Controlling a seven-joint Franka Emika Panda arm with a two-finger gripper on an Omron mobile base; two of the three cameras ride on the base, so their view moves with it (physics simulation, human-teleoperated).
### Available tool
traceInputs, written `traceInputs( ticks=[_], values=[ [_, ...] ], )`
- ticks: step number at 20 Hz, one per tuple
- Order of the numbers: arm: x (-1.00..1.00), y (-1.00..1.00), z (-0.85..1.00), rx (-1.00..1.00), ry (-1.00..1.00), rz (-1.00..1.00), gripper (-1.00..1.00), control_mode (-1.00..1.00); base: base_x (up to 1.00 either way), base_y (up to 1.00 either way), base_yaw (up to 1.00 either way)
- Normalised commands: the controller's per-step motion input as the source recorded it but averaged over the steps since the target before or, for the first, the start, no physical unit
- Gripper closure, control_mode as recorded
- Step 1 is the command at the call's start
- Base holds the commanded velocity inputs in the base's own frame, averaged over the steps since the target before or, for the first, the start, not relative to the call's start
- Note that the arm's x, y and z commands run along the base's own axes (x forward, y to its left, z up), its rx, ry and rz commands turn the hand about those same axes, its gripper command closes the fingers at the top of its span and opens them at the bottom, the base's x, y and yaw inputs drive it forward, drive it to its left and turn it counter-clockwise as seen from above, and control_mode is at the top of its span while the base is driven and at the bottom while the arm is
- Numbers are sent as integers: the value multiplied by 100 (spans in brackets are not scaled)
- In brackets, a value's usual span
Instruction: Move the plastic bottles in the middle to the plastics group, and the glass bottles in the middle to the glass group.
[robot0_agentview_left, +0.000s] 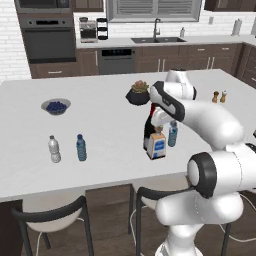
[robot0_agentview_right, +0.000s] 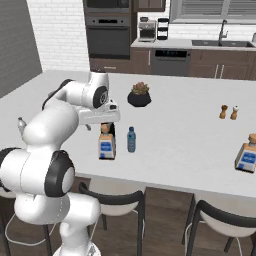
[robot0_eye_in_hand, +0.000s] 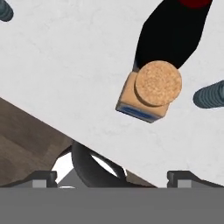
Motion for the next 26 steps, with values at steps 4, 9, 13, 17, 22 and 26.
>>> traceInputs(
  ticks=[4, 9, 13, 17, 22, 26],
  values=[
    [36, 0, -15, 0, -5, 0, -100, -100, 0, 0, 0],
    [34, 0, -20, 0, -6, 0, -100, -100, 0, 0, 0],
    [34, 0, -24, 0, -3, 0, -100, -100, 0, 0, 0],
    [40, 0, -27, 0, 0, 0, -100, -100, 0, 0, 0],
    [3, 0, 0, 0, 0, -1, -100, -100, 0, 0, 0],
    [5, 0, 0, 0, 0, -4, -100, -100, 0, 0, 0]
  ],
)
